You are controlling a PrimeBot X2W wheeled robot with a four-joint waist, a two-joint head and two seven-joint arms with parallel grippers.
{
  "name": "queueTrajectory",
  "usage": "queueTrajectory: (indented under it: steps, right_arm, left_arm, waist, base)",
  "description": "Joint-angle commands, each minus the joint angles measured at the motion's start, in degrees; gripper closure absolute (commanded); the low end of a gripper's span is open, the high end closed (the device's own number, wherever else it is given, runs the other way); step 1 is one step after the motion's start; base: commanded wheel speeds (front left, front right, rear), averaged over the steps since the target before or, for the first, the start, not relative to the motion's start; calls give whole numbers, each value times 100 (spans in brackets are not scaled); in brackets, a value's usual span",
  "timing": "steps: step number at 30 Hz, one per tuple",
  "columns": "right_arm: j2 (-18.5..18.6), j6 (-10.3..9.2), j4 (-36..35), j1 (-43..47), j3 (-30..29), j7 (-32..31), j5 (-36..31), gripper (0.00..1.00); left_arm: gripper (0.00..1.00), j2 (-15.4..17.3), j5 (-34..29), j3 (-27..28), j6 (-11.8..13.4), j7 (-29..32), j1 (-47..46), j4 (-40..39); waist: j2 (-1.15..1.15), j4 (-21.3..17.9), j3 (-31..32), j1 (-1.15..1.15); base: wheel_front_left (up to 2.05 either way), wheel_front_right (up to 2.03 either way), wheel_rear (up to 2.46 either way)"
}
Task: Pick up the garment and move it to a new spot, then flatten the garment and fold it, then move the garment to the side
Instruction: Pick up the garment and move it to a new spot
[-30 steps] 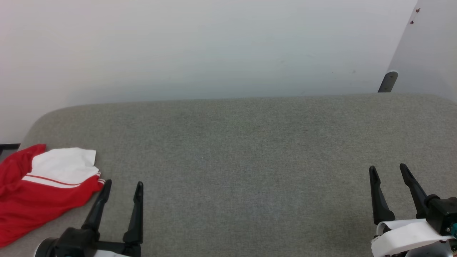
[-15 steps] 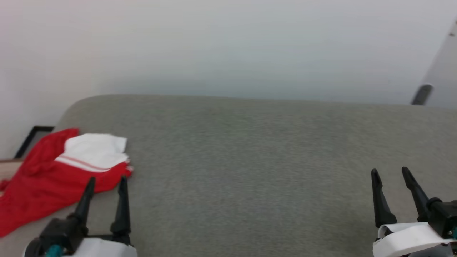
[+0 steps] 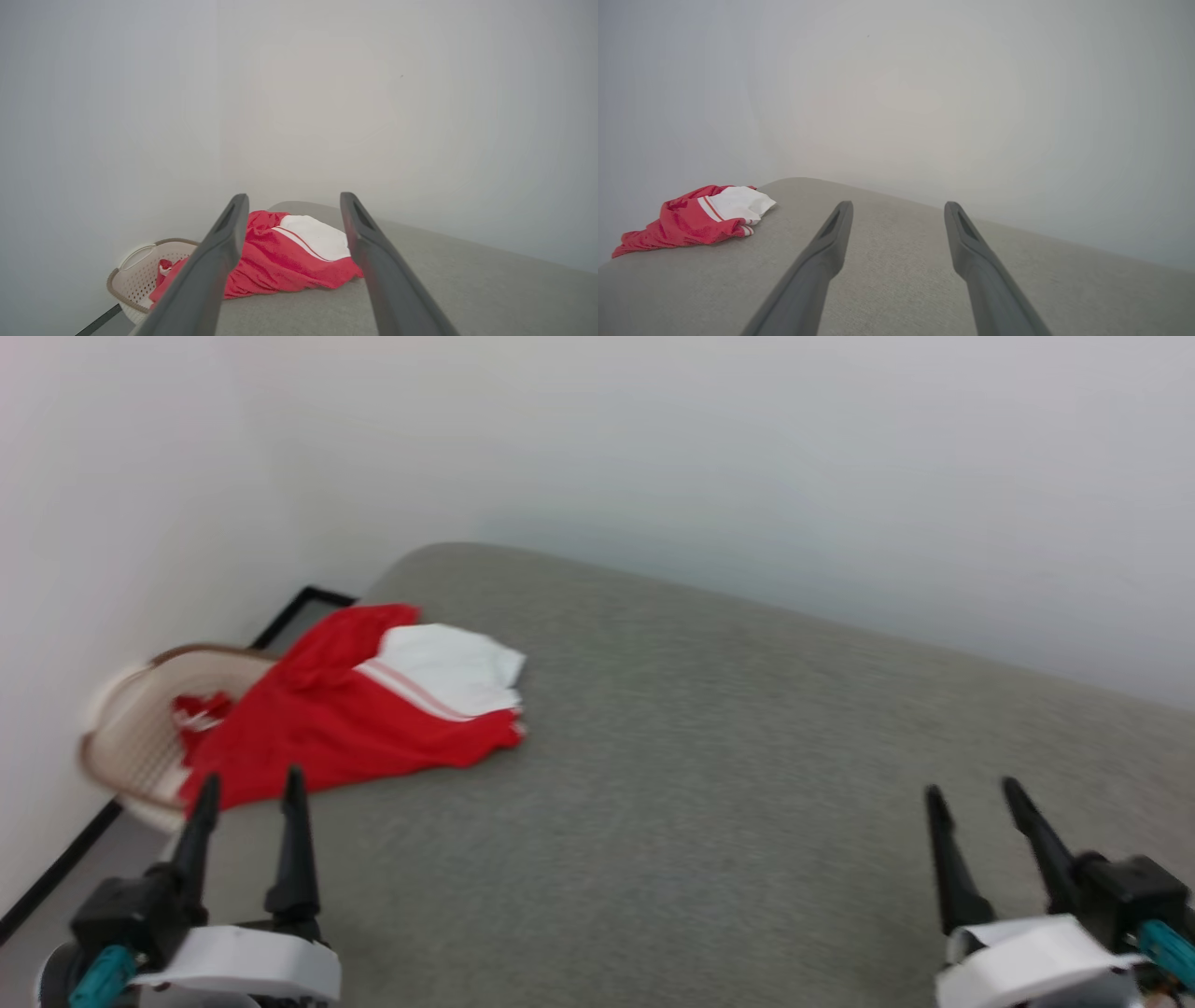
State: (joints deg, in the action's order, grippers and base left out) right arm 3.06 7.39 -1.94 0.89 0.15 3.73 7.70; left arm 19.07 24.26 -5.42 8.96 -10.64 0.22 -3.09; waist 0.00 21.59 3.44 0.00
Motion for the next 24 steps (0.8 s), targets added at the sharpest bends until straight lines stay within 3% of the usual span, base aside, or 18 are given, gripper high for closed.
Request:
queueTrajectory:
  steps: [1,6,14,17,24]
  right_arm:
    - [-21,19,27,-150,113,-3,25,0]
    - [46,11,149,-371,279,-39,38,0]
    - [140,12,123,-299,236,-86,36,0]
    - [181,11,-26,-224,120,-161,-19,0]
    - [431,11,-607,-567,226,-557,-136,0]
  left_arm:
    - [0,-37,51,51,64,-41,16,-37]
    - [0,-109,162,116,98,-78,42,-100]
    - [0,83,466,72,-166,471,-571,13]
    - [0,261,698,-8,-424,996,-1108,269]
    - [0,636,1515,184,-821,2222,-2499,1176]
  waist:
    - [0,613,7,0]
    - [0,699,-113,0]
    - [0,782,-250,0]
    - [0,808,-395,0]
    - [0,369,-1263,0]
  base:
    - [0,0,0]
    - [0,0,0]
    - [0,0,0]
    - [0,0,0]
    - [0,0,0]
